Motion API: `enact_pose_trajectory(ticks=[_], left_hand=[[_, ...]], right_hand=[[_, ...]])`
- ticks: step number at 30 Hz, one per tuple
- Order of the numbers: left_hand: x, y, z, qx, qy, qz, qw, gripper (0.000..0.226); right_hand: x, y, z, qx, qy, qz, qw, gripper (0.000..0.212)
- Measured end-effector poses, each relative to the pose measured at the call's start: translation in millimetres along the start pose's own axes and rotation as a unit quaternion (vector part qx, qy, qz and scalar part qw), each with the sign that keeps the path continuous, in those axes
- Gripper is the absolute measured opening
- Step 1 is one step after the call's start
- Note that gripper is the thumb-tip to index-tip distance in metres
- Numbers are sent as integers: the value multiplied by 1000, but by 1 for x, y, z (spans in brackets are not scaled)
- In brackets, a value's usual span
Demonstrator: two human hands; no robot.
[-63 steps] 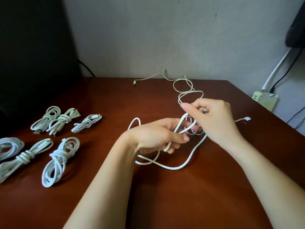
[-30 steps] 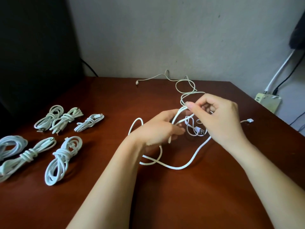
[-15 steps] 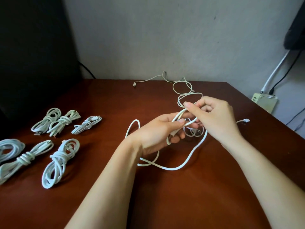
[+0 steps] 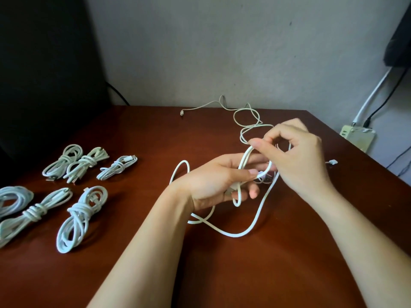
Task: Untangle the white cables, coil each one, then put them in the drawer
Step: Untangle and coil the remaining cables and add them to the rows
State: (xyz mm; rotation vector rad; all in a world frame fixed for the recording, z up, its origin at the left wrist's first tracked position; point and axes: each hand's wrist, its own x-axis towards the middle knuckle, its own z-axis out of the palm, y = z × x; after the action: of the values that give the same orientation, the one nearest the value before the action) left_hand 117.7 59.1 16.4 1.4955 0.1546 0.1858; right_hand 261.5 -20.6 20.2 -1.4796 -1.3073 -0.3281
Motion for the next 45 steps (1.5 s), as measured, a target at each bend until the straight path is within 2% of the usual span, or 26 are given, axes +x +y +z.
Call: enact_pose_trajectory(ticks=[3, 8, 13, 17, 20, 24, 27, 33, 36, 38, 41, 45], left_hand=[[1, -1, 1, -4, -1, 29, 1000, 41], [5, -5, 5, 5, -2, 52, 999, 39], [6, -5, 4, 63, 31, 49, 996, 23], [8, -6, 5, 141, 61, 48, 987, 27], [9, -7, 4, 157, 76, 56, 983, 26], [12, -7, 5, 28, 152, 57, 986, 26], [14, -4, -1, -91, 214, 89, 968, 24], [9, 1, -17, -212, 290, 149, 921, 21], [7, 2, -23, -289, 322, 157, 888, 20], [5, 4, -28, -379, 332, 171, 847, 19], [1, 7, -37, -508, 317, 196, 777, 20], [1, 7, -42, -565, 296, 213, 741, 18]], right_hand=[[3, 0, -1, 0, 7, -1, 1000, 26], [2, 2, 2, 93, -25, 78, 992, 26], [2, 0, 1, 91, -15, 115, 989, 26], [2, 1, -1, 78, -18, 116, 990, 27], [2, 2, 1, 62, -14, 119, 991, 24], [-1, -5, 3, 62, -36, 110, 991, 14], [-5, -12, 6, 79, -90, 129, 984, 11], [-17, -25, 15, 105, -285, 157, 940, 22], [-19, -28, 18, 124, -332, 173, 919, 19], [-16, -32, 17, 170, -343, 210, 900, 20], [-11, -38, 11, 282, -343, 285, 850, 18], [-8, -37, 6, 387, -328, 359, 783, 14]])
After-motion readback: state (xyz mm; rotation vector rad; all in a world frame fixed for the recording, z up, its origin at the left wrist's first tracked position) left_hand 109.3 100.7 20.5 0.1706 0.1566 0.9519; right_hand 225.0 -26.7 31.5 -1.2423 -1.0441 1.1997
